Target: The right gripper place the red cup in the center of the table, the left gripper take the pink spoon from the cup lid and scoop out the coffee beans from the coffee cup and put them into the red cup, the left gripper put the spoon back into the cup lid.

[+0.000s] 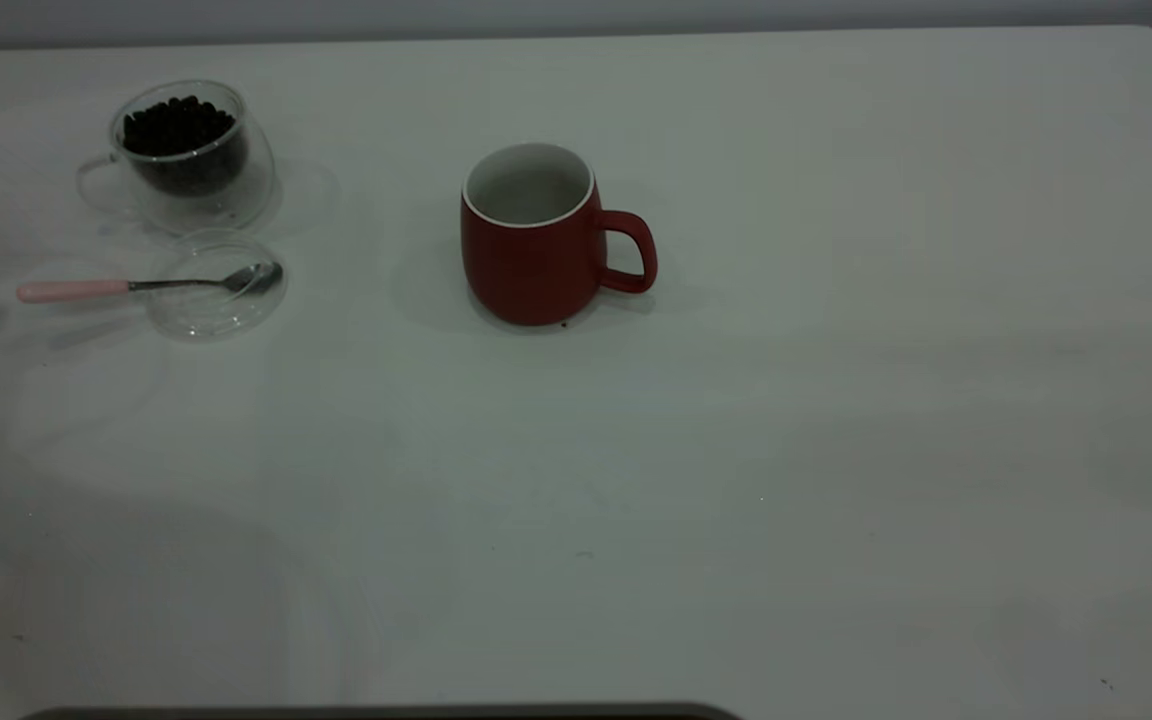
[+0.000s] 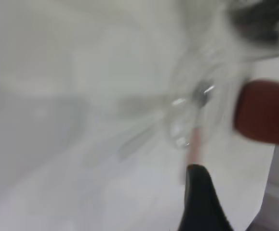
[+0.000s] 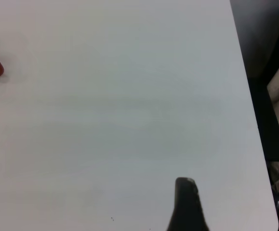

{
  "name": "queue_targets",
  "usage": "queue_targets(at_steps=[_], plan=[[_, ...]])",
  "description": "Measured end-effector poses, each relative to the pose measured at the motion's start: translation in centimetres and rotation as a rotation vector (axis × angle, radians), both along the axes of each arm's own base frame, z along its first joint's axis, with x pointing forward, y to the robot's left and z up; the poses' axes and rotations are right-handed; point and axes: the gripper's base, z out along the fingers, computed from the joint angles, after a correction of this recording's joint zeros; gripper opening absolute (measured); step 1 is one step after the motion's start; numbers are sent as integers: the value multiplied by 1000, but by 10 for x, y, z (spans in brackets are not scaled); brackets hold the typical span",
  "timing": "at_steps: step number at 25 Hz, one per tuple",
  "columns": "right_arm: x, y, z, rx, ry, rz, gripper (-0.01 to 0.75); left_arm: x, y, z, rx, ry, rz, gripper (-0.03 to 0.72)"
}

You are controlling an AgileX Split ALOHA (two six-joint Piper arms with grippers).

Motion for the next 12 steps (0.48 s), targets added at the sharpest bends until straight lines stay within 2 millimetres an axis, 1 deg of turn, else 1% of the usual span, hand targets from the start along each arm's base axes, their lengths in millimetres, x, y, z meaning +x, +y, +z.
queue_targets(at_steps=[1,3,6,8,9,11,12], plan=[[0,0,0,0,0,0,581,2,2,17,13,-30,10,517],[0,0,0,0,0,0,581,6,4,43,25,-77,33,517],[0,0,0,0,0,0,581,12,-3,94,67,-155,37,517],[0,0,0,0,0,0,581,15,-16,125,95,-188,16,517],[0,0,0,0,0,0,581,16,-26,141,122,-199,-14,517],[0,0,0,0,0,0,581,11,-46,168,209,-167,-85,517],[0,0,0,0,0,0,581,9,-60,182,264,-146,-127,517]])
